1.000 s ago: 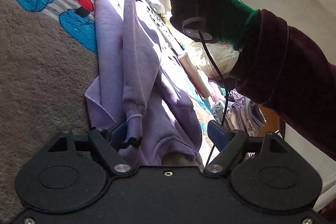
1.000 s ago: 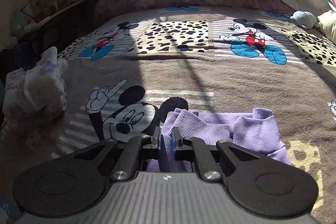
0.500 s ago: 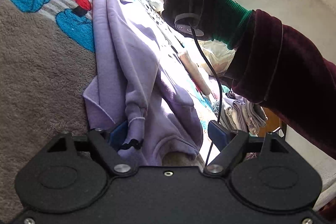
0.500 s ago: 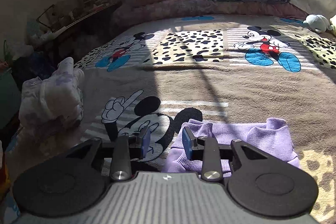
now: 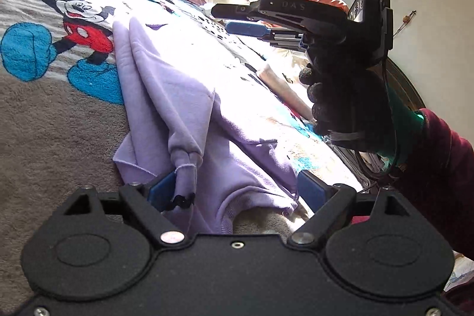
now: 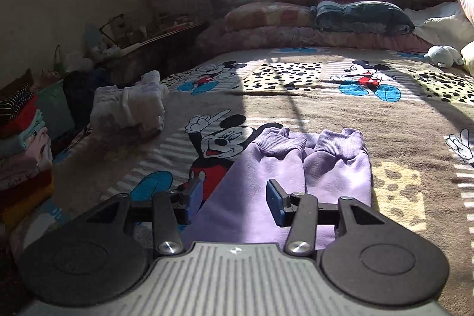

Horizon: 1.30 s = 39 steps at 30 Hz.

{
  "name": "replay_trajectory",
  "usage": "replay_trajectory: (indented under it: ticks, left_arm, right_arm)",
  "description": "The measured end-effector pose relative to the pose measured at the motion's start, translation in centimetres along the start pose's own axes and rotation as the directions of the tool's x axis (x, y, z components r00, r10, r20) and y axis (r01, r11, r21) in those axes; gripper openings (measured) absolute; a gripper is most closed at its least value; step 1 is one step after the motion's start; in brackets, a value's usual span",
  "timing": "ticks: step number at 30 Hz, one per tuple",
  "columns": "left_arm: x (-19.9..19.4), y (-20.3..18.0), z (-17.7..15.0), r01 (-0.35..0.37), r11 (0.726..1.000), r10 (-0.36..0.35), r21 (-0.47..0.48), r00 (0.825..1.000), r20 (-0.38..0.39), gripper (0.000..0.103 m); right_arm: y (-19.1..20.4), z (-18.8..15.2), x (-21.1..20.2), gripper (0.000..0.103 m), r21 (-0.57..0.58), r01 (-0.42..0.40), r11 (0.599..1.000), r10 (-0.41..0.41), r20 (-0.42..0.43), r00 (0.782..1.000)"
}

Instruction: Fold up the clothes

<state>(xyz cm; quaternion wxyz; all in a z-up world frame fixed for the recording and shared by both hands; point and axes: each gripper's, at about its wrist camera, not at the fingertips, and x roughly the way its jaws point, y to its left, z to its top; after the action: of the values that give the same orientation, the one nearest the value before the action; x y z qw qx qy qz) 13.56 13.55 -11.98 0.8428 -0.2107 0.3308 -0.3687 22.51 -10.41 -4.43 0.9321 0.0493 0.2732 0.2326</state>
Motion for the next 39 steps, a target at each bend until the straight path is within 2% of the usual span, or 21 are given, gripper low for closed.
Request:
replay_trajectory:
  ticks: [4,7,11,13,18,22,25,28,33,39]
  left_arm:
    - [-3.4,1.9,0.7,0.005,0.997,0.005,-0.075,0.991,0.131,0.088]
    - [-5.4,4.3,1.2,0.009,0.978,0.044,-0.206,0.967,0.251,0.088]
    - [-5.2,6.1,2.4,0.006,0.955,0.089,-0.297,0.948,0.307,0.087]
    - [-4.3,6.4,3.1,-0.006,0.953,0.102,-0.304,0.948,0.302,0.087]
    - [-0.7,6.7,5.0,-0.040,0.957,0.111,-0.287,0.965,0.239,0.087]
    - [2.4,6.1,7.1,-0.083,0.974,0.124,-0.213,0.974,0.192,0.086]
    - [4.5,5.8,9.1,-0.131,0.982,0.153,-0.136,0.973,0.171,0.073]
    - [6.4,6.3,11.2,-0.170,0.982,0.181,-0.083,0.970,0.160,0.071]
    - [9.2,8.1,14.1,-0.185,0.981,0.192,-0.063,0.972,0.139,0.066]
    - [12.6,10.0,16.1,-0.205,0.978,0.207,-0.033,0.975,0.083,0.052]
  right_arm:
    - [3.4,-3.0,-1.7,0.048,-0.126,-0.029,0.992,0.032,0.021,0.999]
    - [6.6,-5.3,-1.2,0.044,-0.271,-0.061,0.961,0.061,-0.006,0.998]
    - [9.0,-8.4,0.3,0.043,-0.352,-0.101,0.930,0.072,-0.094,0.993]
    - [9.4,-10.1,1.0,0.043,-0.367,-0.117,0.923,0.067,-0.145,0.987]
    - [9.6,-11.0,0.7,0.042,-0.378,-0.106,0.920,0.059,-0.134,0.989]
    - [9.4,-11.2,0.6,0.042,-0.376,-0.120,0.919,0.070,-0.143,0.987]
    - [8.9,-11.5,0.4,0.043,-0.353,-0.129,0.927,0.086,-0.135,0.987]
    - [8.9,-11.9,0.1,0.043,-0.345,-0.122,0.931,0.086,-0.116,0.990]
    - [8.6,-12.5,-0.3,0.043,-0.325,-0.110,0.939,0.088,-0.081,0.993]
    - [8.5,-12.9,-0.3,0.043,-0.331,-0.096,0.939,0.086,-0.047,0.995]
